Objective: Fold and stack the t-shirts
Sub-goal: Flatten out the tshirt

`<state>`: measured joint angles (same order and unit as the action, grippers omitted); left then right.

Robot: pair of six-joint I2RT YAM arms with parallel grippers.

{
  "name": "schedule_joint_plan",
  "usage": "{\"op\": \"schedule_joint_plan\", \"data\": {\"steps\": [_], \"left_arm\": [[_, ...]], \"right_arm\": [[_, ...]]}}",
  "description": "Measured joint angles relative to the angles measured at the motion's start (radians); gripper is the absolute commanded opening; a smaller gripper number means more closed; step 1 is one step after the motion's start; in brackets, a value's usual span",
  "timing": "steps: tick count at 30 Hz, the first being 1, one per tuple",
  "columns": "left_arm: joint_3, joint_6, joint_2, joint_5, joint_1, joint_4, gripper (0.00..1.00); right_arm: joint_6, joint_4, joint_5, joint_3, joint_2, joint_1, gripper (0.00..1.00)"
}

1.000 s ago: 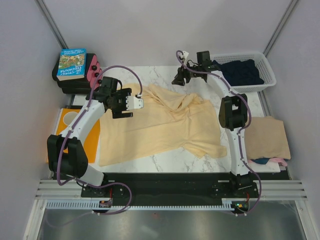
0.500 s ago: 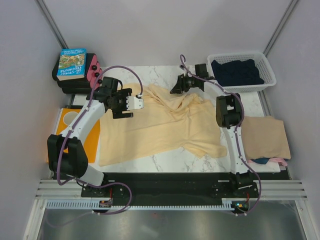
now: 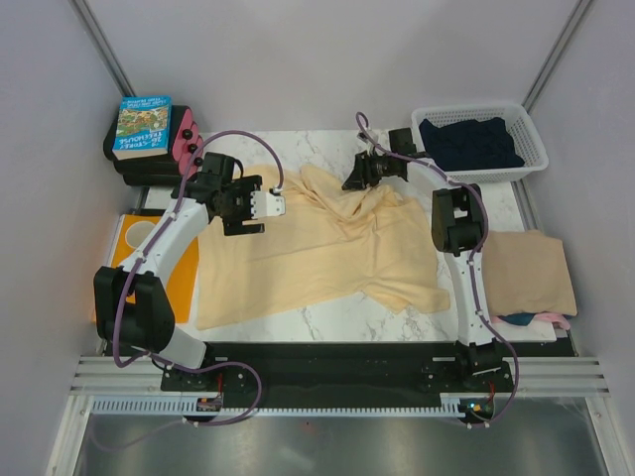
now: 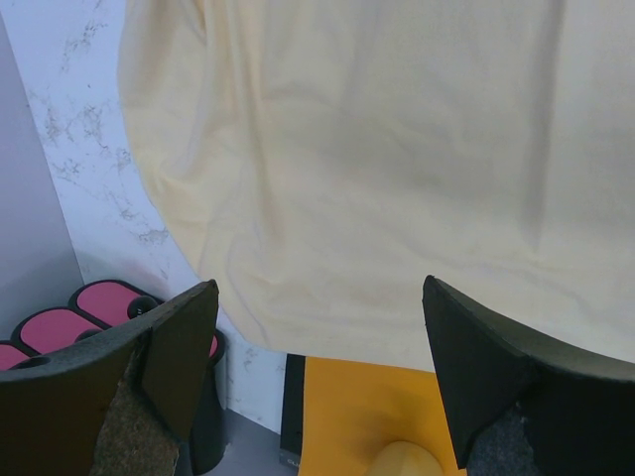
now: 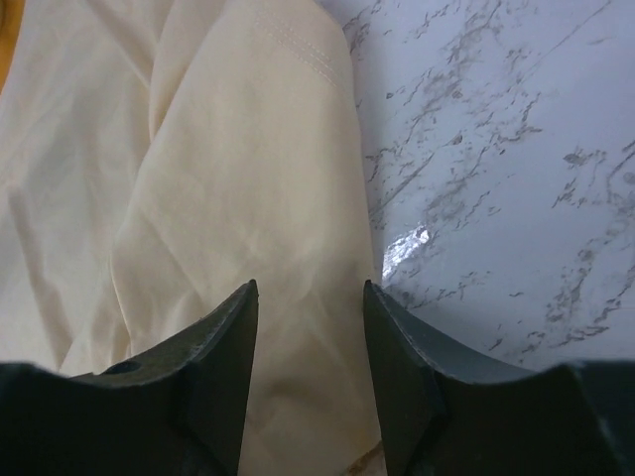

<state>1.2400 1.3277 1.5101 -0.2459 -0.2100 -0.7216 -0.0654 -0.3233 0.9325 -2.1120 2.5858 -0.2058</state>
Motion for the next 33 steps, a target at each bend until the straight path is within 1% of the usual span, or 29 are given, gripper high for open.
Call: {"op": "schedule_joint_plan", "data": {"steps": [5,9,12,15,16,18,19,20,28,33], "left_arm": [[-0.004,-0.001,0.000,-0.001,0.000,0.002,0.90],[-0.005,-0.001,0.000,-0.010,0.000,0.010,0.90],[-0.005,-0.001,0.000,-0.019,-0.001,0.018,0.90],[-0.005,-0.001,0.000,-0.019,-0.002,0.020,0.90],[-0.005,-0.001,0.000,-0.019,-0.002,0.021,0.90],[-0.005,-0.001,0.000,-0.019,-0.002,0.022,0.90],[-0.005,-0.001,0.000,-0.019,-0.002,0.022,0.90],[-0.005,-0.001,0.000,-0.019,-0.002,0.022,0.90],[-0.019,-0.003,0.000,-0.026,-0.002,0.029,0.90],[-0.035,-0.007,0.000,-0.032,-0.002,0.042,0.90]], "right_arm": [[-0.082,-0.035,-0.099,0.002,-0.031,-0.009,0.61],[-0.138,-0.058,-0.155,0.002,-0.045,-0.019,0.62],[-0.173,-0.075,-0.182,0.002,-0.045,-0.031,0.60],[-0.208,-0.109,-0.198,-0.013,-0.046,-0.051,0.50],[-0.219,-0.127,-0.201,-0.020,-0.046,-0.059,0.39],[-0.238,-0.158,-0.207,-0.035,-0.045,-0.076,0.23],[-0.244,-0.172,-0.209,-0.043,-0.045,-0.084,0.06],[-0.249,-0.180,-0.213,-0.050,-0.045,-0.089,0.00],[-0.256,-0.205,-0.303,-0.086,-0.045,-0.111,0.00],[-0.298,-0.114,-0.422,-0.097,-0.058,-0.111,0.00]]}}
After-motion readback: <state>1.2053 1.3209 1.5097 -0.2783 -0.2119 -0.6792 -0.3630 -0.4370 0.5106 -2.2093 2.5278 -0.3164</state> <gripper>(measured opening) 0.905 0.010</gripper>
